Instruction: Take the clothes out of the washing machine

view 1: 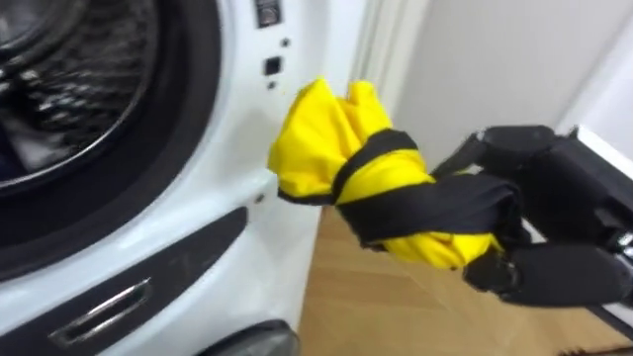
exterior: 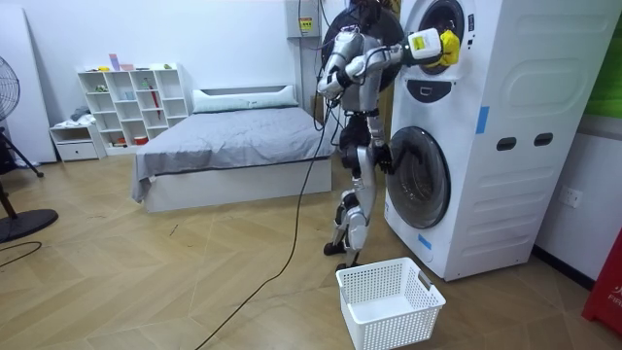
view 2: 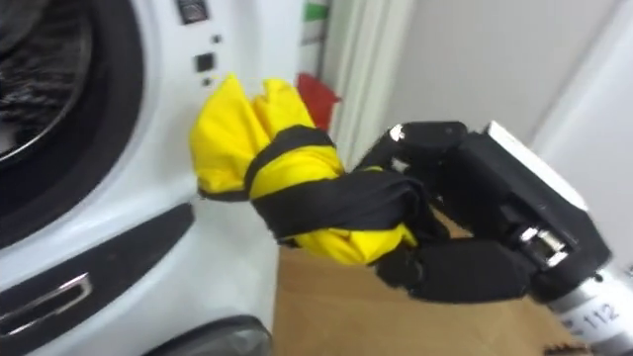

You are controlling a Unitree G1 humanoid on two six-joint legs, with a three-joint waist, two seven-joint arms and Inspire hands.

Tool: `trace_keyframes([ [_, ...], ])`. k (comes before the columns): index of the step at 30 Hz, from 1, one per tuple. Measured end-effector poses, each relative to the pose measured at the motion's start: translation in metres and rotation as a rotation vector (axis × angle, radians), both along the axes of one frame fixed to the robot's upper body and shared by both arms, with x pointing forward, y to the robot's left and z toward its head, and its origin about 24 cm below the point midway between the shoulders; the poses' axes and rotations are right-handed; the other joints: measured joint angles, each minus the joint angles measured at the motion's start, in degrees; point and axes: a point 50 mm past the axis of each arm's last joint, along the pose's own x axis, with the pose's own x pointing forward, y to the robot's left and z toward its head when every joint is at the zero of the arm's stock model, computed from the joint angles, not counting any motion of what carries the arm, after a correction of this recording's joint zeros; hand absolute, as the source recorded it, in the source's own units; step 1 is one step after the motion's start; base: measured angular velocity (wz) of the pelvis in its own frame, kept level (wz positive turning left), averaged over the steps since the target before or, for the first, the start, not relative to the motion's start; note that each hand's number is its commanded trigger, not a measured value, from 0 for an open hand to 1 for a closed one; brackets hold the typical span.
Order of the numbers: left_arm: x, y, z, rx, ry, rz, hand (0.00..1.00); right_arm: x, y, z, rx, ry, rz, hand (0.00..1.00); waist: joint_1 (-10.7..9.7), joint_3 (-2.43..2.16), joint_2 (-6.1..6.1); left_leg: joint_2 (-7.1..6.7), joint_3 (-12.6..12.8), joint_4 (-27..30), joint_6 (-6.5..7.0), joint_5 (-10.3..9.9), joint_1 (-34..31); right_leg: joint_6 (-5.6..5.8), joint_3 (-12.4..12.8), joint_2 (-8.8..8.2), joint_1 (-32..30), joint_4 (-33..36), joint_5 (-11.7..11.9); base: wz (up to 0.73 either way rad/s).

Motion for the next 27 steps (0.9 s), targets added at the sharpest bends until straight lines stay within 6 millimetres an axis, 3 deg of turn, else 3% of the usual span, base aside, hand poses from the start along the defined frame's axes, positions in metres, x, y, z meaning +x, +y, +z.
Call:
trace_keyframes([
  [7, -0.004, 0.003, 0.000, 0.011, 0.045, -0.012, 0.00, -0.003, -0.005, -0.011, -0.009, 0.056, -0.047, 1.00, -1.40, 0.31, 0.10, 0.79, 2.96, 1.18, -0.55, -0.89, -0.40, -0.11, 2.52, 1.27, -0.90, 0.17, 0.46, -0.20],
  [9, -0.002, 0.002, 0.000, 0.006, 0.055, -0.032, 0.00, -0.004, -0.013, -0.029, 0.005, 0.140, -0.092, 1.00, -1.52, 0.37, 0.20, 1.55, 3.39, 1.99, -0.64, -1.49, -0.53, -0.12, 2.64, 1.48, -0.87, 0.19, 0.47, -0.10],
  [13, 0.008, -0.004, -0.002, -0.018, 0.071, -0.095, 0.00, -0.010, -0.032, -0.081, 0.045, 0.367, -0.241, 1.00, -1.39, 0.58, 0.76, 1.57, 3.52, 2.22, -0.47, -1.75, -0.88, -0.01, 2.48, 1.39, -1.11, 0.12, 0.54, -0.02],
  [15, 0.013, -0.007, -0.002, -0.034, 0.070, -0.116, 0.00, -0.012, -0.034, -0.104, 0.052, 0.467, -0.280, 1.00, -1.38, 0.47, 1.19, 1.53, 3.42, 2.23, -0.45, -1.77, -1.04, 0.03, 2.34, 1.37, -1.34, 0.12, 0.56, -0.03],
  [17, 0.022, -0.015, -0.004, -0.058, 0.055, -0.140, 0.00, -0.017, -0.042, -0.139, 0.063, 0.617, -0.350, 1.00, -1.41, 0.43, 1.91, 1.49, 2.92, 2.48, -0.27, -1.88, -1.55, 0.05, 1.39, 1.11, -1.82, 0.15, 0.58, 0.05],
  [18, 0.025, -0.017, -0.004, -0.065, 0.052, -0.150, 0.00, -0.019, -0.045, -0.146, 0.057, 0.650, -0.372, 1.00, -1.40, 0.52, 2.26, 1.49, 2.83, 2.57, -0.21, -1.96, -1.73, 0.05, 1.26, 1.07, -1.92, 0.15, 0.58, 0.05],
  [22, 0.029, -0.030, -0.007, -0.098, 0.044, -0.174, 0.00, -0.028, -0.057, -0.174, 0.032, 0.778, -0.478, 1.00, -1.23, 0.44, 5.54, 1.40, 2.40, 3.59, 0.09, -2.15, -3.88, 0.04, -1.72, 0.37, -3.84, 0.67, 0.57, -0.01],
  [27, 0.041, -0.034, -0.005, -0.115, -0.012, -0.189, 0.00, -0.035, -0.069, -0.208, 0.028, 0.912, -0.605, 1.00, -1.03, 0.28, 6.99, 0.74, 0.27, 4.56, 0.47, -1.95, -6.14, -0.13, -3.66, -0.35, -5.85, 1.19, 0.45, 0.17],
])
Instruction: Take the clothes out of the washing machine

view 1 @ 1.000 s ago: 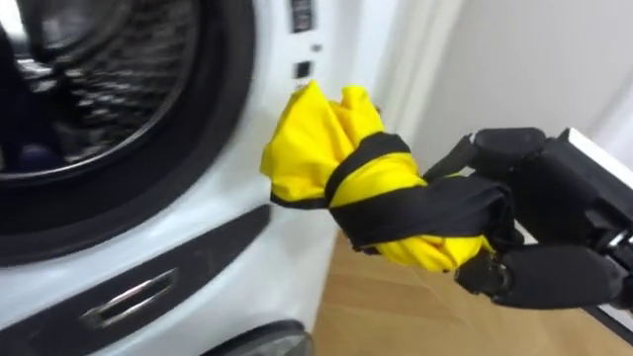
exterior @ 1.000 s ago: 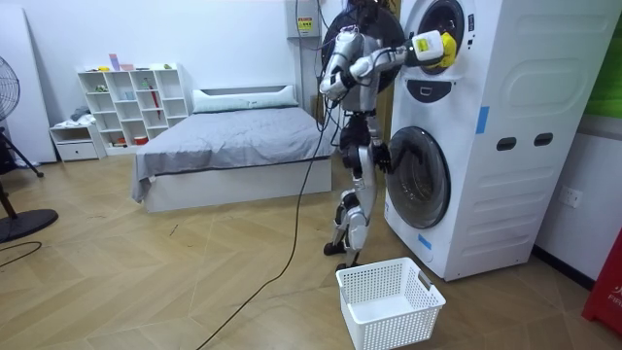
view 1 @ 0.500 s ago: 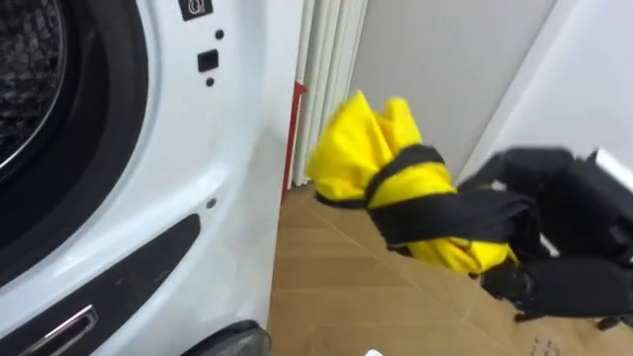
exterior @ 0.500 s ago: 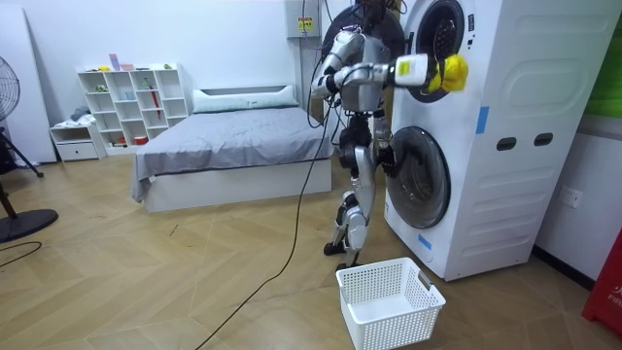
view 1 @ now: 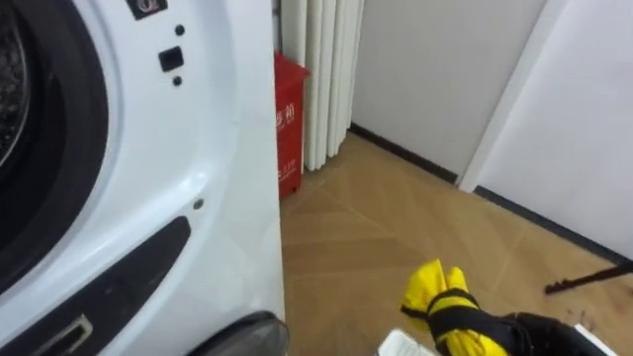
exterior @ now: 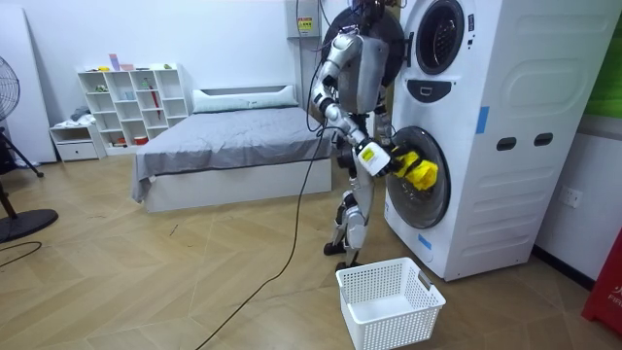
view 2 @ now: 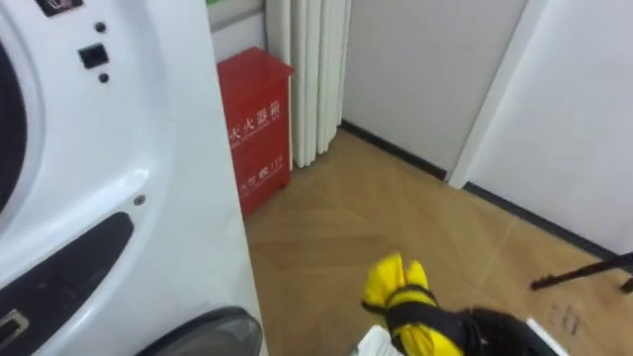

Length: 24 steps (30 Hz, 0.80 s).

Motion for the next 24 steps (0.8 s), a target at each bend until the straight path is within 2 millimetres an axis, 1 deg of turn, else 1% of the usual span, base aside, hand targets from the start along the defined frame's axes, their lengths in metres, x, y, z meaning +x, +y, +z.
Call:
trace_keyframes([
  [1, -0.001, -0.001, 0.000, -0.008, -0.007, 0.000, 0.00, -0.001, -0.002, -0.004, -0.005, 0.016, -0.028, 1.00, 0.16, 0.02, 0.53, -0.10, -0.64, -0.07, 0.06, 0.03, -0.04, -0.06, -0.64, -0.19, 0.00, -0.14, -0.10, 0.18],
  [2, -0.003, -0.001, 0.000, -0.009, -0.006, 0.002, 0.00, 0.000, -0.005, -0.008, -0.009, 0.028, -0.053, 1.00, 0.14, -0.25, 1.07, -0.12, -1.20, -0.33, 0.18, 0.10, -0.30, -0.09, -1.31, -0.49, -0.02, -0.10, -0.21, 0.19],
  [3, -0.003, -0.001, 0.000, -0.010, -0.006, 0.001, 0.00, 0.001, -0.006, -0.010, -0.011, 0.030, -0.066, 1.00, 0.13, -0.30, 1.36, -0.13, -1.47, -0.45, 0.30, 0.19, -0.48, -0.09, -1.59, -0.65, -0.07, -0.17, -0.21, 0.23],
  [5, -0.001, -0.002, 0.000, -0.017, -0.027, -0.004, 0.00, 0.003, -0.010, -0.018, -0.025, 0.044, -0.126, 1.00, 0.16, -0.27, 2.11, -0.33, -2.50, -0.69, 0.64, 0.44, -1.22, -0.02, -2.56, -1.23, -0.53, -0.10, -0.24, 0.23],
  [6, 0.000, -0.003, 0.001, -0.020, -0.035, -0.005, 0.00, 0.003, -0.012, -0.020, -0.030, 0.050, -0.142, 1.00, 0.48, -0.29, 2.29, -0.40, -2.53, -0.78, 0.70, 0.51, -1.31, 0.00, -2.64, -1.28, -0.89, -0.05, -0.26, 0.12],
  [7, 0.002, -0.005, 0.001, -0.027, -0.053, -0.009, 0.00, 0.003, -0.013, -0.023, -0.038, 0.060, -0.167, 1.00, 1.34, -0.32, 2.70, -0.50, -2.68, -0.70, 0.75, 0.54, -1.94, 0.06, -2.90, -1.45, -1.32, -0.04, -0.29, 0.08],
  [8, 0.006, -0.007, 0.003, -0.033, -0.075, -0.014, 0.00, 0.004, -0.013, -0.026, -0.046, 0.065, -0.183, 1.00, 1.54, -0.47, 3.15, -0.73, -3.06, -0.66, 0.99, 0.71, -2.81, 0.13, -3.26, -1.72, -2.12, 0.16, -0.29, 0.11],
  [9, 0.008, -0.007, 0.003, -0.036, -0.085, -0.017, 0.00, 0.005, -0.013, -0.027, -0.048, 0.068, -0.188, 1.00, 1.70, -0.43, 3.29, -1.03, -3.34, -0.62, 1.14, 1.02, -3.12, 0.17, -3.52, -1.92, -2.43, 0.27, -0.29, 0.24],
  [10, 0.011, -0.008, 0.004, -0.041, -0.102, -0.020, 0.00, 0.007, -0.012, -0.030, -0.050, 0.075, -0.197, 1.00, 1.83, -0.49, 3.54, -1.34, -3.95, -0.91, 1.40, 1.69, -3.94, 0.24, -4.24, -2.48, -3.15, 0.58, -0.25, 0.28],
  [11, 0.013, -0.009, 0.005, -0.049, -0.119, -0.014, 0.00, 0.008, -0.011, -0.034, -0.055, 0.083, -0.207, 1.00, 1.98, -0.45, 3.72, -1.46, -4.20, -1.03, 1.52, 1.95, -4.38, 0.26, -4.61, -2.72, -3.52, 0.47, -0.24, 0.26],
  [12, 0.014, -0.010, 0.005, -0.051, -0.124, -0.013, 0.00, 0.009, -0.011, -0.035, -0.056, 0.087, -0.214, 1.00, 2.18, -0.55, 3.90, -1.48, -4.46, -1.03, 1.54, 1.98, -4.75, 0.26, -4.80, -2.78, -3.69, 0.30, -0.24, 0.21],
  [13, 0.014, -0.011, 0.005, -0.059, -0.134, -0.010, 0.00, 0.008, -0.012, -0.037, -0.062, 0.090, -0.232, 1.00, 2.65, -0.56, 4.22, -1.59, -5.04, -1.07, 1.62, 2.18, -5.31, 0.27, -5.33, -3.04, -3.91, 0.03, -0.23, 0.28],
  [14, 0.015, -0.012, 0.006, -0.067, -0.146, -0.004, 0.00, 0.010, -0.013, -0.038, -0.068, 0.085, -0.255, 1.00, 2.79, -0.45, 4.52, -2.25, -5.93, -1.49, 1.75, 2.70, -5.79, 0.31, -6.05, -3.45, -4.19, -0.13, -0.26, 0.29],
  [17, 0.016, -0.011, 0.006, -0.059, -0.156, -0.002, 0.00, 0.016, -0.013, -0.042, -0.057, 0.071, -0.323, 1.00, 3.30, -0.40, 4.86, -2.46, -6.53, -2.76, 1.84, 3.48, -6.46, 0.35, -6.75, -3.89, -5.19, -0.16, -0.32, 0.17],
  [18, 0.016, -0.011, 0.006, -0.055, -0.159, -0.001, 0.00, 0.017, -0.013, -0.043, -0.059, 0.069, -0.331, 1.00, 3.27, -0.43, 4.90, -2.55, -6.90, -2.82, 1.84, 3.59, -6.77, 0.34, -7.06, -4.01, -5.37, -0.16, -0.37, 0.24],
  [19, 0.017, -0.011, 0.007, -0.049, -0.167, -0.001, 0.00, 0.016, -0.013, -0.044, -0.063, 0.069, -0.348, 1.00, 3.27, -0.43, 4.91, -3.07, -7.39, -3.20, 1.88, 3.99, -7.13, 0.31, -7.50, -4.25, -5.70, -0.15, -0.43, 0.22],
  [20, 0.018, -0.011, 0.007, -0.045, -0.170, -0.001, 0.00, 0.016, -0.013, -0.046, -0.068, 0.073, -0.363, 1.00, 3.38, -0.42, 4.90, -3.19, -7.61, -3.65, 1.90, 4.34, -7.32, 0.28, -7.81, -4.40, -6.03, -0.14, -0.46, 0.18],
  [24, 0.023, -0.013, 0.008, -0.047, -0.183, -0.018, 0.00, 0.014, -0.011, -0.052, -0.067, 0.080, -0.409, 1.00, 3.65, -0.40, 5.02, -3.21, -8.29, -3.71, 2.01, 4.62, -8.92, 0.24, -8.45, -4.72, -7.52, 0.13, -0.49, 0.10],
])
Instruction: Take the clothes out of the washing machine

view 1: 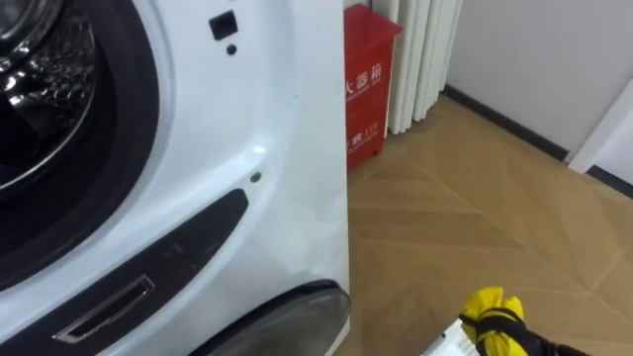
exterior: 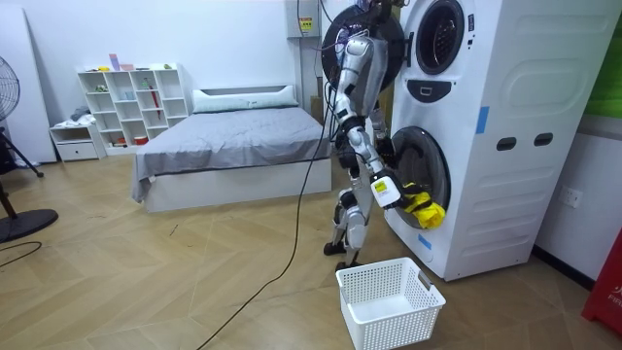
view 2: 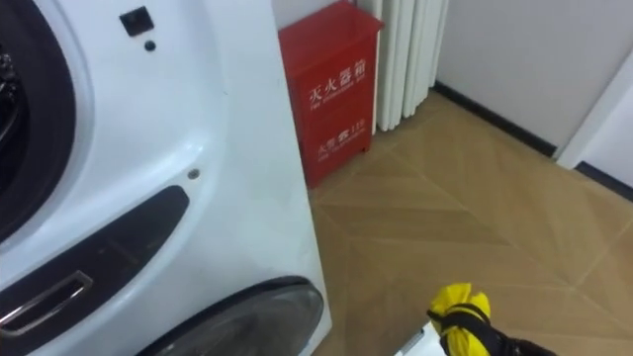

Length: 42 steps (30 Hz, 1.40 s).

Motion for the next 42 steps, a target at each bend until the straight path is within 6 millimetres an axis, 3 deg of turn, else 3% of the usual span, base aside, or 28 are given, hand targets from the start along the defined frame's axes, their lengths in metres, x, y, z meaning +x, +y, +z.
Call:
trace_keyframes([
  [12, 0.019, -0.005, 0.004, -0.046, -0.056, 0.042, 0.00, -0.007, -0.003, -0.008, 0.009, 0.014, -0.120, 1.00, 0.42, 0.52, 0.00, -1.01, -0.61, -0.10, 0.48, 0.88, -2.60, 0.17, -0.96, -1.18, -3.85, 2.88, -1.42, 0.05],
  [20, 0.023, -0.005, 0.005, -0.047, -0.072, 0.062, 0.00, -0.006, -0.014, 0.000, -0.068, -0.029, -0.203, 1.00, -0.63, 0.57, 1.17, -1.16, -1.05, 0.15, 0.53, 1.03, -3.74, 0.10, -1.70, -1.56, -4.94, 3.73, -1.75, 0.05],
  [21, 0.023, -0.005, 0.005, -0.046, -0.073, 0.063, 0.00, -0.006, -0.014, 0.000, -0.074, -0.031, -0.209, 0.58, -0.72, 0.57, 1.19, -1.18, -1.03, 0.14, 0.53, 1.05, -3.82, 0.09, -1.67, -1.56, -5.10, 3.69, -1.75, 0.00],
  [22, 0.023, -0.005, 0.005, -0.046, -0.075, 0.072, 0.00, -0.006, -0.015, 0.001, -0.081, -0.034, -0.220, 0.00, -0.82, 0.63, 1.29, -1.19, -1.01, 0.13, 0.53, 1.07, -3.91, 0.07, -1.62, -1.54, -5.27, 3.71, -1.76, 0.00],
  [28, 0.026, -0.010, 0.003, -0.032, -0.078, 0.079, 0.00, -0.013, -0.020, -0.002, -0.080, -0.020, -0.285, 0.00, -0.93, 0.64, 1.54, -1.25, -1.05, 0.18, 0.47, 1.23, -3.87, -0.05, -1.37, -1.55, -5.44, 4.17, -1.88, 0.00],
  [33, 0.028, -0.012, 0.003, -0.033, -0.081, 0.078, 0.00, -0.016, -0.023, -0.002, -0.056, -0.031, -0.345, 0.00, -1.13, 0.74, 1.39, -2.09, -1.00, 0.27, 0.57, 1.35, -3.84, 0.10, -0.71, -2.09, -6.69, 7.08, -3.41, 0.00],
  [37, 0.026, -0.012, 0.003, -0.029, -0.079, 0.092, 0.00, -0.016, -0.024, -0.001, -0.034, -0.043, -0.381, 0.00, -1.24, 1.04, 0.96, -2.25, -0.50, 0.30, 0.58, 1.35, -3.86, 0.11, -0.43, -2.17, -7.20, 8.00, -3.87, -0.03],
  [42, 0.021, -0.011, 0.002, -0.022, -0.072, 0.107, 0.00, -0.016, -0.024, 0.000, -0.023, -0.054, -0.394, 0.00, -2.58, 0.89, 0.91, -2.37, -0.49, 0.38, 0.57, 1.35, -3.96, -0.04, -0.56, -2.32, -7.62, 8.80, -4.50, 0.01],
])
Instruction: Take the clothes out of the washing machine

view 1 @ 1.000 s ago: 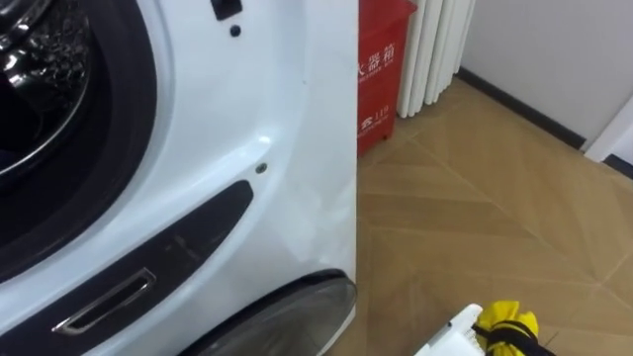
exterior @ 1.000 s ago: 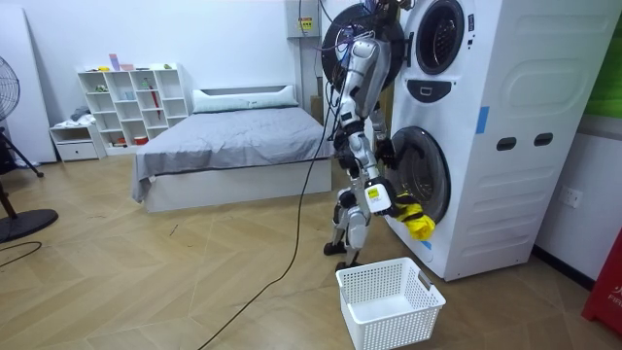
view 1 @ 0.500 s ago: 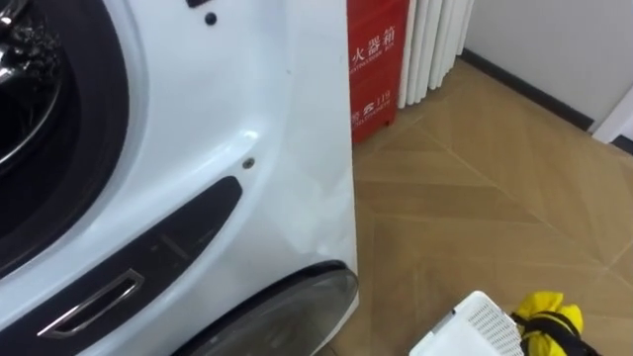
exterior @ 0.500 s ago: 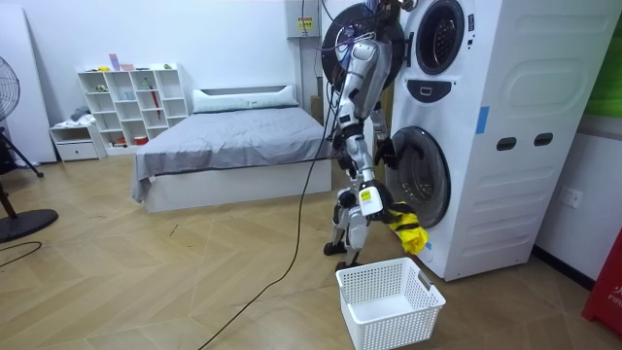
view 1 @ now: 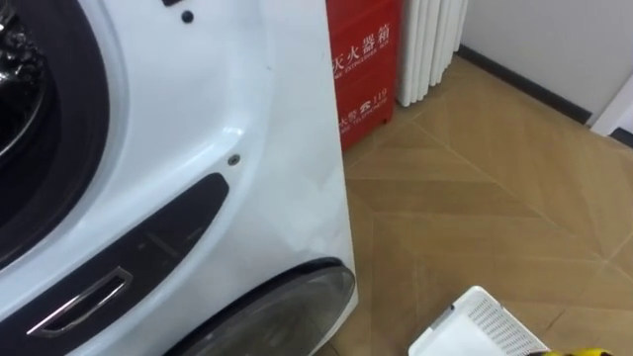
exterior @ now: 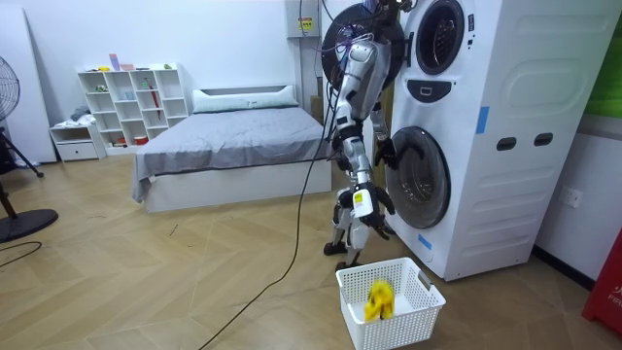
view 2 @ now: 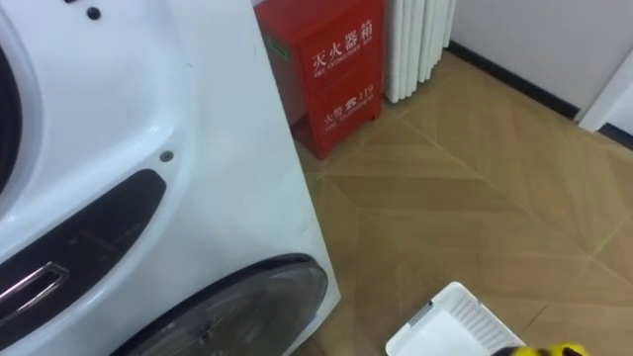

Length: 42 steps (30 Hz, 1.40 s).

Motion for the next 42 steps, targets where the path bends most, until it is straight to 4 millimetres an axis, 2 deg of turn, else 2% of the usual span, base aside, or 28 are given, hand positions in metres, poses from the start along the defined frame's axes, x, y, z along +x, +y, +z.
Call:
trace_keyframes([
  [6, -0.001, 0.000, 0.000, -0.010, -0.001, 0.019, 0.00, -0.006, -0.002, -0.001, -0.005, 0.010, -0.016, 0.00, -0.10, -0.01, -0.14, 0.03, 0.02, 0.00, -0.01, 0.00, -0.01, -0.11, -0.22, -0.02, 0.06, 0.02, -0.07, 0.01],
  [16, -0.001, 0.002, 0.000, -0.023, -0.009, 0.054, 0.00, -0.011, -0.003, -0.003, -0.007, 0.026, -0.021, 0.00, -0.10, -0.13, -1.14, -0.08, 0.07, -0.03, -0.01, 0.00, 0.15, -0.03, -0.33, -0.17, 0.24, 0.05, -0.11, 0.00],
  [27, 0.000, 0.003, 0.001, -0.021, -0.014, 0.055, 0.00, -0.017, -0.003, -0.006, -0.004, 0.045, -0.034, 0.00, -0.09, 0.00, -1.61, -0.07, -0.28, 0.08, -0.01, 0.00, 0.25, -0.02, -0.80, -0.35, 0.62, -0.07, -0.11, 0.02],
  [28, 0.001, 0.003, 0.001, -0.024, -0.016, 0.059, 0.00, -0.019, -0.004, -0.007, -0.007, 0.051, -0.041, 0.00, -0.12, 0.13, -1.85, -0.11, -0.71, 0.03, -0.01, 0.00, 0.69, -0.03, -1.29, -0.55, 1.15, -0.09, -0.27, 0.18],
  [33, -0.005, 0.005, 0.001, -0.020, -0.025, 0.099, 0.00, -0.026, -0.005, -0.008, -0.019, 0.073, -0.065, 0.00, 0.05, 0.05, -2.76, -0.18, -2.19, -0.12, -0.01, 0.00, 1.99, 0.06, -2.36, -0.92, 3.12, -0.60, -0.65, 0.14],
  [38, -0.027, 0.013, -0.002, -0.003, 0.002, 0.171, 0.00, -0.048, -0.015, -0.011, 0.010, 0.080, -0.185, 0.00, 0.45, -0.59, -4.07, 0.25, -4.84, -0.92, -0.08, 0.05, 5.78, -0.03, -3.98, -0.74, 8.78, -3.74, -0.54, 0.15],
  [39, -0.029, 0.014, -0.003, -0.002, 0.005, 0.177, 0.00, -0.050, -0.017, -0.011, 0.015, 0.076, -0.204, 0.00, 0.46, -0.55, -4.25, 0.27, -5.15, -1.11, -0.10, 0.06, 6.16, -0.04, -4.26, -0.75, 9.38, -4.14, -0.53, 0.22],
  [42, -0.038, 0.020, -0.003, 0.005, 0.016, 0.221, 0.00, -0.065, -0.023, -0.016, 0.061, 0.088, -0.322, 0.00, 0.68, -0.65, -5.90, 0.35, -6.79, -1.60, -0.14, 0.08, 7.85, -0.05, -5.43, -0.82, 11.93, -5.65, -0.51, 0.23],
])
